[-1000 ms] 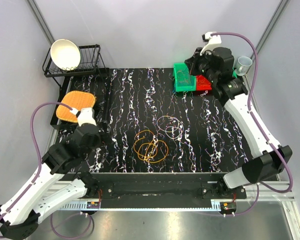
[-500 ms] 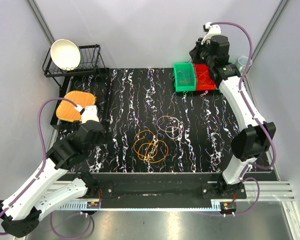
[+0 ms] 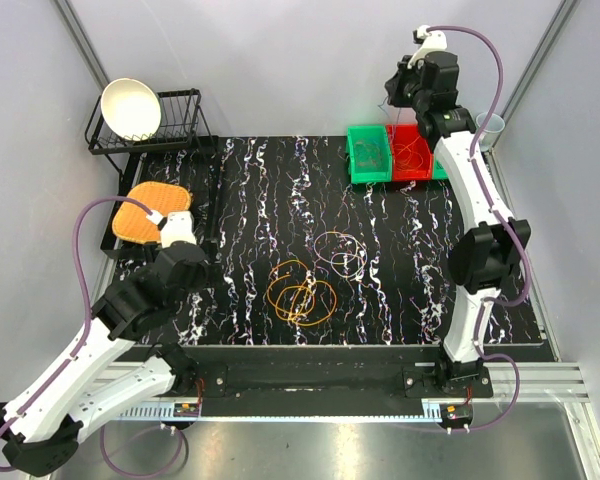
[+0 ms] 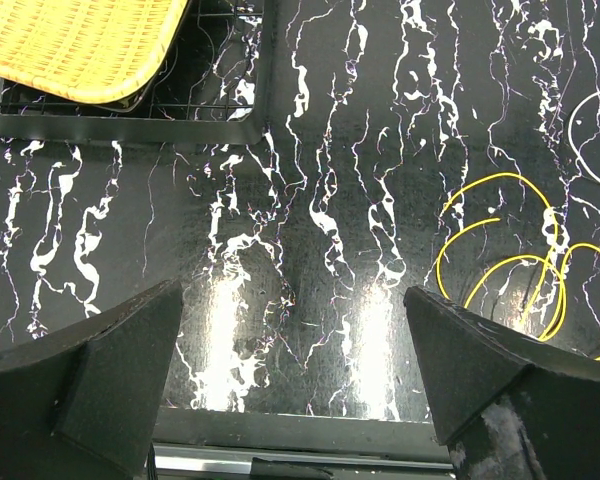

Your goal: Untangle the cables

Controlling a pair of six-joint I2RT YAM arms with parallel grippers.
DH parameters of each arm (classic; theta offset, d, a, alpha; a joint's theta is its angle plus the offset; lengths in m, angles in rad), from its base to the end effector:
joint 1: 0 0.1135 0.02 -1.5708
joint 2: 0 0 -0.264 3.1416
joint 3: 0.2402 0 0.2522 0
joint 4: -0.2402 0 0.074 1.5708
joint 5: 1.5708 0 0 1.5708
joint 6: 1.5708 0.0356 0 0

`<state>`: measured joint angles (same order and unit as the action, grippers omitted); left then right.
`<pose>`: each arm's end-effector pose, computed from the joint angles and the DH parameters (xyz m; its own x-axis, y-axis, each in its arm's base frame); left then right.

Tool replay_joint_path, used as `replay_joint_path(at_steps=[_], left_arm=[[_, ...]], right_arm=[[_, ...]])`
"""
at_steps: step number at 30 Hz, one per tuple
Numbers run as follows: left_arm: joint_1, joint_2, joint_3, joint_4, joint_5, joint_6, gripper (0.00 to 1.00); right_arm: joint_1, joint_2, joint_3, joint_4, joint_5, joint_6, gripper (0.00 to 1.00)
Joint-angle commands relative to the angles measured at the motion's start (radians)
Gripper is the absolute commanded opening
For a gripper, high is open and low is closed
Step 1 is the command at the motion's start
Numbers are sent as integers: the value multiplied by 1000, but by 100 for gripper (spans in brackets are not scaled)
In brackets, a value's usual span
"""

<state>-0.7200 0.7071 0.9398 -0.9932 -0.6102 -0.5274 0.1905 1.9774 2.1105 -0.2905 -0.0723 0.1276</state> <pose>0.1026 -0.0628 0.3288 -0.5627 -0.0551 -0.8248 -0.0635 0.9977 -0.0233 0.4585 0.0910 0.4308 -0.1856 0.0935 -0.9782 -0.2372 0.9618 0.1369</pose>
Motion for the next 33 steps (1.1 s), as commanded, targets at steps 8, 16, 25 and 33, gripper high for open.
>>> replay_joint_path(at_steps=[8, 16, 25, 33], left_arm=[[17, -1, -1, 42, -31, 7, 95], [21, -8, -4, 45, -26, 12, 95], [24, -11, -6, 50, -22, 17, 95], [27, -12, -6, 51, -20, 17, 95]], right_arm=[[-26, 146, 180, -21, -70, 38, 0], [-28, 268, 238, -32, -109, 60, 0], [-29, 414, 287, -32, -93, 108, 0], [-29, 547, 371, -19, -80, 156, 0]])
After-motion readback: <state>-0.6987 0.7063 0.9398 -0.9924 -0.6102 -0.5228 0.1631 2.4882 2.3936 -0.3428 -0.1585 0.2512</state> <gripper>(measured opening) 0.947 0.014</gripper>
